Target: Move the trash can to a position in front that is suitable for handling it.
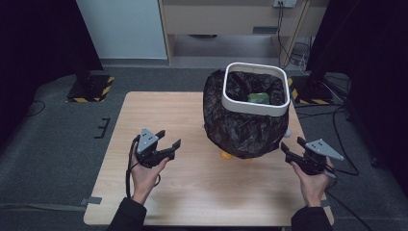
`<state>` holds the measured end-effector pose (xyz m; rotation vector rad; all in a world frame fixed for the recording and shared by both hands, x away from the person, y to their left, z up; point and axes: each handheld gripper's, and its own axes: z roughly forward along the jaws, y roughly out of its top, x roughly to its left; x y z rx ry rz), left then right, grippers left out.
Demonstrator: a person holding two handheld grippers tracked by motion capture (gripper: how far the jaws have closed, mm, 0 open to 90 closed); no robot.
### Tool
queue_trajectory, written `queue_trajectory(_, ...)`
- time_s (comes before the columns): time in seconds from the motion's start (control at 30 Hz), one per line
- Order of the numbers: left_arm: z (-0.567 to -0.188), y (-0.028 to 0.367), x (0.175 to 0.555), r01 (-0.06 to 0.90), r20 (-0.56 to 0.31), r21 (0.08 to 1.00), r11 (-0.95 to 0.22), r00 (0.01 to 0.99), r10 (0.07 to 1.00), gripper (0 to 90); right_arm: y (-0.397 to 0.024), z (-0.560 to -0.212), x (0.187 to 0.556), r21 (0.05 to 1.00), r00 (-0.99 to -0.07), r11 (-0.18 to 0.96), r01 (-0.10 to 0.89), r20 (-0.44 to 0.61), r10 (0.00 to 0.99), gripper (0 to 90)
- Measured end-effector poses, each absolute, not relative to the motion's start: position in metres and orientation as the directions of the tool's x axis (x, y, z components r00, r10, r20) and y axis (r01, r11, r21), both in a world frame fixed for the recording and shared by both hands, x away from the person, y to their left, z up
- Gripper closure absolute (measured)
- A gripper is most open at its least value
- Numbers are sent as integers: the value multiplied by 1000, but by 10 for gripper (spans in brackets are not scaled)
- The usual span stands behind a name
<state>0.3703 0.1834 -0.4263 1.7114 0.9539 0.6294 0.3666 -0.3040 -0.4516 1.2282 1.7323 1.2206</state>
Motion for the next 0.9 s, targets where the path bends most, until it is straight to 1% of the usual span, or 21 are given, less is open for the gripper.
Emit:
queue_trajectory(0.13,-429,174,375,295,-28,941,-168,563,826,293,-304,-449,368,946,-330,119,300,-14,944,319)
queue_trajectory(0.27,-431,168,378,301,-46,941,-155,567,822,293,-304,-447,370,949,-331,109,297,-4,943,323)
queue_trajectory(0.3,-430,164,381,292,-24,940,-178,575,818,293,-303,-447,370,949,-330,95,300,10,944,323)
queue_trajectory(0.4,-428,160,383,285,-25,943,-174,582,813,293,-302,-445,369,955,-337,76,285,26,941,328)
queue_trajectory(0.87,-422,133,398,273,-25,944,-187,622,783,301,-294,-432,376,961,-377,79,264,27,926,328)
queue_trajectory(0.9,-422,131,398,289,-32,939,-188,616,787,301,-293,-431,377,961,-375,80,266,27,927,328)
